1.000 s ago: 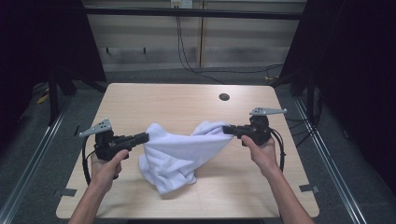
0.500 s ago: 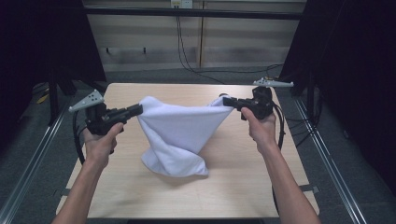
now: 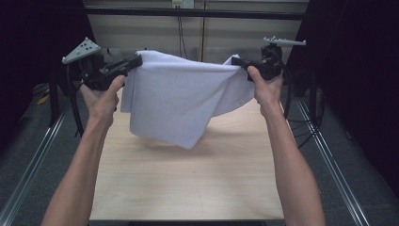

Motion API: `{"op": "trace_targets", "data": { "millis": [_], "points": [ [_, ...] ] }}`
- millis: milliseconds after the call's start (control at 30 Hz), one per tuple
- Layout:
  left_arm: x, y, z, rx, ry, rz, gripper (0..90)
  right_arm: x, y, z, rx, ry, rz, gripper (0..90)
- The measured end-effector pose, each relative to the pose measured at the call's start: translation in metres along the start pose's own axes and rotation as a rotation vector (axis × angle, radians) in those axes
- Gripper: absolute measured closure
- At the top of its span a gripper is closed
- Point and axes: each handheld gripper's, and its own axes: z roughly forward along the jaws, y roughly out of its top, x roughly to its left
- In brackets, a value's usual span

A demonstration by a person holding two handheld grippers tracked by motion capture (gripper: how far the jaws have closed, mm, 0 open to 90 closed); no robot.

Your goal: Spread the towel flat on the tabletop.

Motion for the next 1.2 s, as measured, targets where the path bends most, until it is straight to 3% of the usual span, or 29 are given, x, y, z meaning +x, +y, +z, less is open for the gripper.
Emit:
{"op": "trace_targets", "data": {
  "millis": [33,67,100,133,167,200,233,267,367,400,433,467,500,533,567,600,633,667,700,733,767,867,900,967,1000,1033,1100,1133,1200],
  "points": [
    [-0.003,0.004,0.000,-0.003,0.004,0.017,87.9,-0.001,0.011,-0.007,-0.062,-0.011,-0.026,87.4],
    [-0.007,0.006,0.000,-0.004,0.002,0.033,87.9,-0.001,0.011,-0.007,-0.062,-0.011,-0.026,87.4],
    [-0.016,0.003,-0.003,0.000,-0.019,0.068,87.9,0.001,0.014,-0.018,-0.120,0.007,-0.067,87.5],
    [-0.016,0.003,-0.003,0.000,-0.019,0.068,87.9,0.001,0.014,-0.018,-0.120,0.007,-0.067,87.5],
    [-0.020,-0.005,-0.006,0.008,-0.036,0.080,87.9,0.002,0.000,-0.028,-0.121,0.019,-0.068,87.6],
    [-0.022,-0.012,-0.007,0.014,-0.046,0.077,87.9,0.002,0.000,-0.028,-0.121,0.019,-0.068,87.6],
    [-0.029,-0.037,-0.011,0.052,-0.080,0.072,87.8,0.002,-0.024,-0.034,-0.059,0.013,-0.089,87.6],
    [-0.029,-0.037,-0.011,0.052,-0.080,0.072,87.8,0.002,-0.024,-0.034,-0.059,0.013,-0.089,87.6],
    [-0.041,-0.090,-0.018,0.161,-0.145,0.052,87.8,-0.002,-0.075,-0.043,0.052,0.011,-0.070,87.6],
    [-0.048,-0.120,-0.023,0.220,-0.191,0.009,87.7,-0.004,-0.107,-0.049,0.089,0.032,-0.036,87.6],
    [-0.048,-0.120,-0.023,0.220,-0.191,0.009,87.6,-0.004,-0.107,-0.049,0.089,0.032,-0.036,87.6],
    [-0.055,-0.153,-0.030,0.283,-0.225,-0.040,87.6,-0.004,-0.140,-0.056,0.149,0.036,-0.008,87.6],
    [-0.055,-0.153,-0.030,0.283,-0.225,-0.040,87.6,-0.004,-0.140,-0.056,0.149,0.036,-0.008,87.6],
    [-0.059,-0.172,-0.033,0.313,-0.244,-0.072,87.6,-0.003,-0.156,-0.058,0.193,0.040,0.002,87.6],
    [-0.062,-0.186,-0.036,0.336,-0.259,-0.105,87.6,0.001,-0.189,-0.065,0.255,0.030,0.023,87.7],
    [-0.067,-0.206,-0.039,0.371,-0.285,-0.136,87.6,0.001,-0.199,-0.067,0.278,0.038,0.036,87.6],
    [-0.067,-0.206,-0.039,0.371,-0.285,-0.136,87.5,0.002,-0.211,-0.071,0.300,0.034,0.039,87.4],
    [-0.070,-0.216,-0.039,0.395,-0.300,-0.152,87.5,0.002,-0.211,-0.071,0.300,0.034,0.039,87.4],
    [-0.074,-0.226,-0.039,0.439,-0.320,-0.152,87.4,0.003,-0.234,-0.078,0.352,0.035,0.060,85.6],
    [-0.077,-0.231,-0.039,0.463,-0.325,-0.153,87.4,0.003,-0.234,-0.078,0.352,0.035,0.060,85.6],
    [-0.085,-0.242,-0.042,0.508,-0.349,-0.153,87.2,0.004,-0.249,-0.083,0.394,0.032,0.052,80.5],
    [-0.092,-0.249,-0.047,0.544,-0.379,-0.148,85.5,0.004,-0.260,-0.088,0.421,0.028,0.069,76.1],
    [-0.094,-0.251,-0.054,0.557,-0.385,-0.141,80.7,0.008,-0.265,-0.093,0.446,0.021,0.063,66.7],
    [-0.093,-0.250,-0.058,0.551,-0.383,-0.147,78.5,0.011,-0.267,-0.096,0.454,0.009,0.055,62.1],
    [-0.090,-0.249,-0.061,0.537,-0.365,-0.144,75.7,0.013,-0.268,-0.101,0.458,-0.002,0.059,58.3],
    [-0.083,-0.246,-0.068,0.510,-0.328,-0.175,68.8,0.020,-0.268,-0.113,0.399,-0.037,0.041,53.9],
    [-0.077,-0.245,-0.070,0.501,-0.315,-0.178,68.6,0.023,-0.267,-0.117,0.391,-0.032,0.032,52.2],
    [-0.067,-0.244,-0.075,0.493,-0.270,-0.183,68.1,0.027,-0.266,-0.127,0.391,-0.054,0.029,48.4],
    [-0.063,-0.244,-0.076,0.489,-0.263,-0.191,67.5,0.026,-0.267,-0.132,0.385,-0.052,0.038,48.0]
  ]
}}
